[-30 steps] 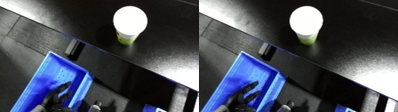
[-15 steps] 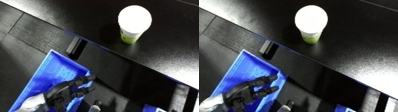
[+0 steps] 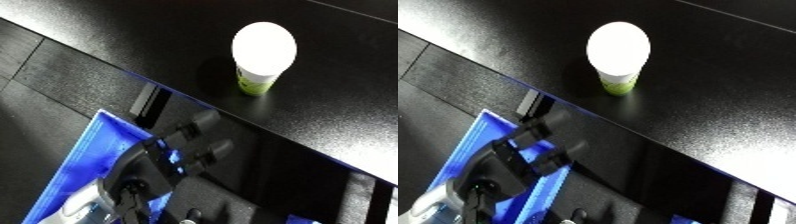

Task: Pick up the object and place it into the box

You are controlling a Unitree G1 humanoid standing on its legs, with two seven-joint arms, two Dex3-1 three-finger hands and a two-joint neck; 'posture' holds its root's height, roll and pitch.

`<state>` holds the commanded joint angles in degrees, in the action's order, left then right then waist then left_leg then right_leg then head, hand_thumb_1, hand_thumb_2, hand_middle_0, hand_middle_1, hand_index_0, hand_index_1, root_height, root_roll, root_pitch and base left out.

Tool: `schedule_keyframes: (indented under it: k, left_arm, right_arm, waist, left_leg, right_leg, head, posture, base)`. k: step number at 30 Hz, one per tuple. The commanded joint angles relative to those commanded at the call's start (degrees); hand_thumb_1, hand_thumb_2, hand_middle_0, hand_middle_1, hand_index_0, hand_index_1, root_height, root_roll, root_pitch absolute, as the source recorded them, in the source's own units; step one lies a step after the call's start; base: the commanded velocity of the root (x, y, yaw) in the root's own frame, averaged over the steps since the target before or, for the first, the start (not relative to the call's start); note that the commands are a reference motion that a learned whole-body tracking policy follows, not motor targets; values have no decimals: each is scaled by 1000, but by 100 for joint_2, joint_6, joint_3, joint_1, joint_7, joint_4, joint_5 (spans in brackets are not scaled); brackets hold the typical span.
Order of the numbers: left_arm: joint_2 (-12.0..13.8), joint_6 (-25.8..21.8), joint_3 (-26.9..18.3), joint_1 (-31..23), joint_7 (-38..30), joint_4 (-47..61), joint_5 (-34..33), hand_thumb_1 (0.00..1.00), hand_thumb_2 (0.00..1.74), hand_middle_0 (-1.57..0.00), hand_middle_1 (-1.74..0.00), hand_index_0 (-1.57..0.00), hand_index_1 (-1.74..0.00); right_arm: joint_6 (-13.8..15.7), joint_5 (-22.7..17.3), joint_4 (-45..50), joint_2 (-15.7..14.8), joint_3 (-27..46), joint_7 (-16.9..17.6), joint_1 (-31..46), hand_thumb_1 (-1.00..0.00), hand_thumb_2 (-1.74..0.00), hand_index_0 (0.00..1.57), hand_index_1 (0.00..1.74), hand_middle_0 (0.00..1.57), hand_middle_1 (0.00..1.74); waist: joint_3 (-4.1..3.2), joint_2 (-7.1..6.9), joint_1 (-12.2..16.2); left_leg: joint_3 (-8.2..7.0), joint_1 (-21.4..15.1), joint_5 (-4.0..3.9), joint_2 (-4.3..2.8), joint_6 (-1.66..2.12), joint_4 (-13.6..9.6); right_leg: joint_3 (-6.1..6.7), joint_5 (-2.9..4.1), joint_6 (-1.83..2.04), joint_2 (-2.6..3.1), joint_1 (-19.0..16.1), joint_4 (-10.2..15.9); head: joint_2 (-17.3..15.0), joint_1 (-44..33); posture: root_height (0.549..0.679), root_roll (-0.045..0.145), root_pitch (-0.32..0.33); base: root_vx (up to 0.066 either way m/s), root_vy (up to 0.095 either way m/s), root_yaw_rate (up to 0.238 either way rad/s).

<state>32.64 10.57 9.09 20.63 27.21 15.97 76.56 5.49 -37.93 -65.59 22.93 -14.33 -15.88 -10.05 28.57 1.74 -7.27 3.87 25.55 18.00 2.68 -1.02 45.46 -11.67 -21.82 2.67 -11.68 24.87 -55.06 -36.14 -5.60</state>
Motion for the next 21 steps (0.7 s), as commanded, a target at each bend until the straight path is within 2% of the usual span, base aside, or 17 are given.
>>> schedule_keyframes:
  k: [4,9,15,21]
  left_arm:
    - [-158,-438,-388,162,-852,-102,-701,0,0,0,0,0,0]
    - [-253,-696,-778,332,-1626,-185,-1329,0,0,0,0,0,0]
    - [16,-1132,-981,556,-2252,-299,-2526,0,0,0,0,0,0]
    - [175,-1090,-896,842,-2792,-543,-3325,0,0,0,0,0,0]
  right_arm:
    - [-20,67,-26,-69,21,-98,44,0,0,0,0,0,0]
    - [-16,164,-113,-87,64,-240,103,0,0,0,0,0,0]
    - [-15,203,-146,-52,36,-307,122,0,0,0,0,0,0]
    - [-54,226,-166,-11,-33,-327,92,0,0,0,0,0,0]
  waist:
    - [-31,-45,22]
    - [-58,-74,76]
    - [-47,-73,170]
    - [-44,-78,294]
  left_leg:
    - [2,-7,-28,-22,20,-40]
    - [-16,-16,-68,-50,44,-103]
    - [-70,17,-95,-93,64,-87]
    - [-139,65,-73,-132,63,20]
  right_leg:
    - [5,-22,-19,27,19,-17]
    - [29,-48,-44,64,39,-21]
    - [86,-62,-81,112,102,-57]
    - [158,-82,-106,147,162,-128]
  head:
    - [65,-5]
    - [147,-34]
    - [214,-82]
    - [253,-143]
  posture:
    - [616,27,-59]
    - [618,28,-56]
    - [617,29,-54]
    - [615,31,-58]
  base:
    - [35,-18,-71]
    - [33,-8,-84]
    - [22,-5,-88]
    - [30,7,-86]
